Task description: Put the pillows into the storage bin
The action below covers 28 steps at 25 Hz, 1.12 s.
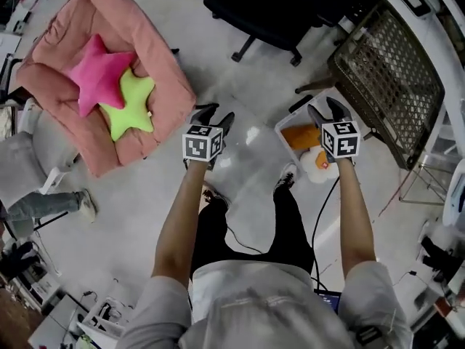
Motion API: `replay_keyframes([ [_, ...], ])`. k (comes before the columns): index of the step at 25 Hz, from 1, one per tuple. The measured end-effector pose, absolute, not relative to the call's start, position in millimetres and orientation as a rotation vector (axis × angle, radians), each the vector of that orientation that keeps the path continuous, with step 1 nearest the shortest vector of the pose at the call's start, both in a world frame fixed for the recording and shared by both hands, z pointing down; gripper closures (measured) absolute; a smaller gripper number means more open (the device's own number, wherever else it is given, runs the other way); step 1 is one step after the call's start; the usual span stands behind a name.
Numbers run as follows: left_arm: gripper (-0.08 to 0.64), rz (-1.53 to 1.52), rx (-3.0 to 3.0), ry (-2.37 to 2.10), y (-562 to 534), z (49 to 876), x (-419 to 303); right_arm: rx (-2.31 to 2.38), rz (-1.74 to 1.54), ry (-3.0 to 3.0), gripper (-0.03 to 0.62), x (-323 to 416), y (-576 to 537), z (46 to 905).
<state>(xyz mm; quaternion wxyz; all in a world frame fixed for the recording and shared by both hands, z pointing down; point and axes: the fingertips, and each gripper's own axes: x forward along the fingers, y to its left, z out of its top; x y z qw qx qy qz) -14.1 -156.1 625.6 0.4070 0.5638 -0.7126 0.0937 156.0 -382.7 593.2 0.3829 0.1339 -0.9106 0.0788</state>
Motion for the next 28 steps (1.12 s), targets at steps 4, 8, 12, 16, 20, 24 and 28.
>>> replay_keyframes([
  [4,0.302,0.190,1.352,-1.946,-90.2,572.6,-84.0,0.199,0.114,-2.413,0.308,64.4,-324.6,539.3],
  [8,0.302,0.160,1.277,-2.052,-13.8,531.4,-147.3,0.090,0.056,-2.482,0.308,-18.9,-258.8,496.3],
  [12,0.302,0.172,1.200,-2.115,62.3,512.4,-199.4,-0.018,0.029,-2.522,0.307,-93.5,-193.1,476.1],
  [16,0.302,0.164,1.079,-2.161,125.7,518.4,-245.1,-0.152,0.079,-2.521,0.302,-156.8,-134.7,484.8],
  [20,0.301,0.146,0.928,-2.193,176.2,539.9,-289.1,-0.304,0.121,-2.472,0.296,-214.8,-80.7,517.5],
  [24,0.301,0.148,0.827,-2.200,206.0,567.1,-333.7,-0.432,0.167,-2.424,0.288,-277.8,-42.0,555.5],
  [28,0.299,0.150,0.711,-2.207,237.3,592.9,-372.5,-0.554,0.203,-2.347,0.276,-332.0,-5.0,593.5],
])
